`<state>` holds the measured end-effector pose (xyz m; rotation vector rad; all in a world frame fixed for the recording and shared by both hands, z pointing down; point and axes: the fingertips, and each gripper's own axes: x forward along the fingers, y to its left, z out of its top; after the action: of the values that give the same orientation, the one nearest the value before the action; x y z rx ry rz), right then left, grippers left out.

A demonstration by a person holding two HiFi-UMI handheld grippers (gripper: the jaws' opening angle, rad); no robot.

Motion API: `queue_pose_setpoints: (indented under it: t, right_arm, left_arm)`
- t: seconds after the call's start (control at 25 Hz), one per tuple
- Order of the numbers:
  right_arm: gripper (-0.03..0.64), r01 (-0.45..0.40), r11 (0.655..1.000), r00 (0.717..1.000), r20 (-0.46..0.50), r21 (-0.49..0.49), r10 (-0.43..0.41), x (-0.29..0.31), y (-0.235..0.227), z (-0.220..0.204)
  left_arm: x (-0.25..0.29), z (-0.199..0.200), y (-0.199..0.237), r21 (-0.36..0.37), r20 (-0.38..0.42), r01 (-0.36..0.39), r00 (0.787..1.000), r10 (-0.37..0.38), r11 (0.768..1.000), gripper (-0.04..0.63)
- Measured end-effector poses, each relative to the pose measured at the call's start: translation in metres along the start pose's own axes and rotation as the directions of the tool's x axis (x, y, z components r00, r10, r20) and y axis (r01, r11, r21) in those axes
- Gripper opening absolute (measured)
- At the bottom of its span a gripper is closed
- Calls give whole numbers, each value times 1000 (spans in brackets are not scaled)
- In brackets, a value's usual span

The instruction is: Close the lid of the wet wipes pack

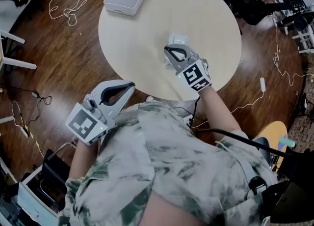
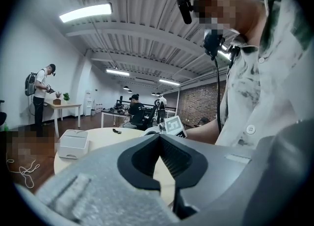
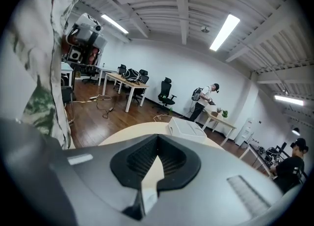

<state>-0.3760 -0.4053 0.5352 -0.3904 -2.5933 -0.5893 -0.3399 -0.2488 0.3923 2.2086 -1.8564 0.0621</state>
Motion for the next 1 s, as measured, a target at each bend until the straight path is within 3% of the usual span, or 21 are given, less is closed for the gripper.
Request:
queue_pose_setpoints:
  t: [0.56,1.0]
  right_arm:
    - [6,-157,987,980,-123,22,159,67,-27,-92]
    - [6,-175,984,971,-158,44,179,66,-28,-129]
  left_arm:
    - [39,0,21,-27,-62,-89,994,87,996,0]
    - [55,-5,27,-47,-97,-90,992,85,995,0]
